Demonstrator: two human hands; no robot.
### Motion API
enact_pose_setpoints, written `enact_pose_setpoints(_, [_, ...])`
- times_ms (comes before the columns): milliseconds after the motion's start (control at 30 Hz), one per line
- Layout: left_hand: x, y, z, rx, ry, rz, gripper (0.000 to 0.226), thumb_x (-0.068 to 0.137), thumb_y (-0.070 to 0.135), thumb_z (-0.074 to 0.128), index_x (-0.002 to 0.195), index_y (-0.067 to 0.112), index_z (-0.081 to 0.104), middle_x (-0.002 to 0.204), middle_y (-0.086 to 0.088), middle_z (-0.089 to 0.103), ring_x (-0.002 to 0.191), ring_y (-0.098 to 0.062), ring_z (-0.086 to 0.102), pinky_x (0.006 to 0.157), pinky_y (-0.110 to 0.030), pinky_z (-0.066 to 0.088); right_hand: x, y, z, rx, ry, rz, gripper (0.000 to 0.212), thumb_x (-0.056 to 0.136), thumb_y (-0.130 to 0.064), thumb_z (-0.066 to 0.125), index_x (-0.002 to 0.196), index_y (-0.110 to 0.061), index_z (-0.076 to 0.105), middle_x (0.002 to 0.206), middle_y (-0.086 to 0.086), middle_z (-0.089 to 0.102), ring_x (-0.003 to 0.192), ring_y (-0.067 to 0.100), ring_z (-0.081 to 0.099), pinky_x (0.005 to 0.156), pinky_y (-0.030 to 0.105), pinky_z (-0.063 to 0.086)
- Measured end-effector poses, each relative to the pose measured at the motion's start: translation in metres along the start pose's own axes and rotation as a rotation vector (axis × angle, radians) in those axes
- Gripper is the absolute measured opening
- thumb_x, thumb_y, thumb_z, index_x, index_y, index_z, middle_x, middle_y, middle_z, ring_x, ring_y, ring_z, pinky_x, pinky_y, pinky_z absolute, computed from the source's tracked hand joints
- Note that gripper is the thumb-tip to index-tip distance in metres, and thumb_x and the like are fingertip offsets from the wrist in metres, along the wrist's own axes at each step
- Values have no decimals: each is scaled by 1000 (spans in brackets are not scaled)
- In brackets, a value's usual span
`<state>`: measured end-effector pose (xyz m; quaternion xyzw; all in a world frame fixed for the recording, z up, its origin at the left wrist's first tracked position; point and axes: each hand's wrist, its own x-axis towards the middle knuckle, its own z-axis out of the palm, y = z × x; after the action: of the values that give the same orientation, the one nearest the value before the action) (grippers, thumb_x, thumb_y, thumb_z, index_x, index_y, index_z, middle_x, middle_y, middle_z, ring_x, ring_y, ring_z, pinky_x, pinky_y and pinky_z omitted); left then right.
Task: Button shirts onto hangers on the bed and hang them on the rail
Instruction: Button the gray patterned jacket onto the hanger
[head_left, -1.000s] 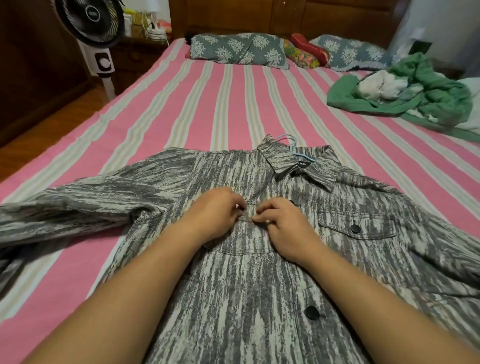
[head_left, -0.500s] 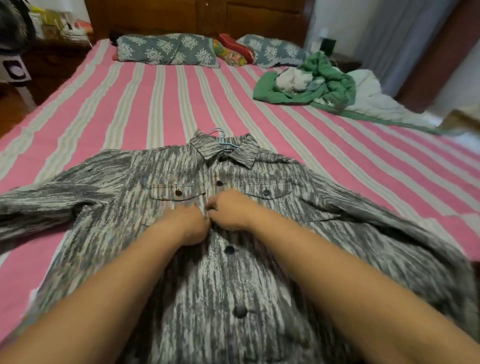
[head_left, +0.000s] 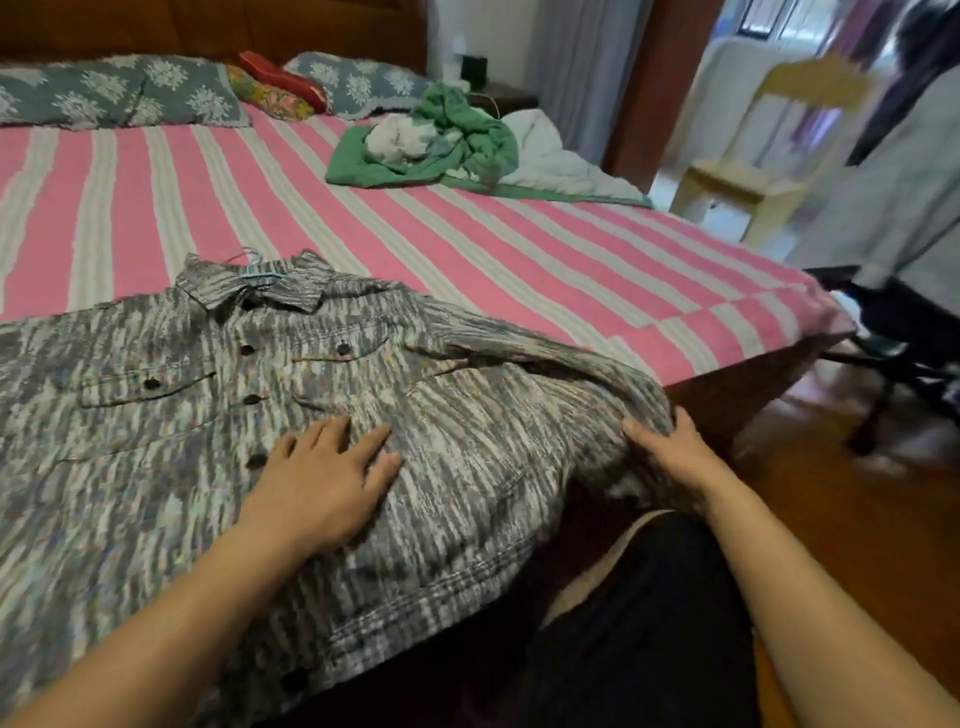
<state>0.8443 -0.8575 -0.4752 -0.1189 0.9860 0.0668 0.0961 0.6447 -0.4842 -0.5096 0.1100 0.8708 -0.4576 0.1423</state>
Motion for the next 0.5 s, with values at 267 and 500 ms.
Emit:
enact_pose_setpoints(267, [-3, 1, -3, 22, 17, -6, 76, 91, 79, -2, 159, 48, 9, 169, -4, 16, 155, -27, 17, 126, -49, 14, 5, 49, -31, -51, -42, 40, 64, 84, -28, 82, 138, -7, 56, 124, 9, 66, 106, 24, 65, 89, 36, 52])
enact_pose_setpoints(500, [-1, 7, -24, 27, -47, -10, 86, 87, 84, 4, 154, 40, 34, 152, -7, 46, 133, -25, 51, 111, -44, 43, -43, -83, -75, -224, 575, -277, 22, 93, -19, 59, 112, -16, 69, 111, 17, 68, 106, 41, 62, 82, 38, 46])
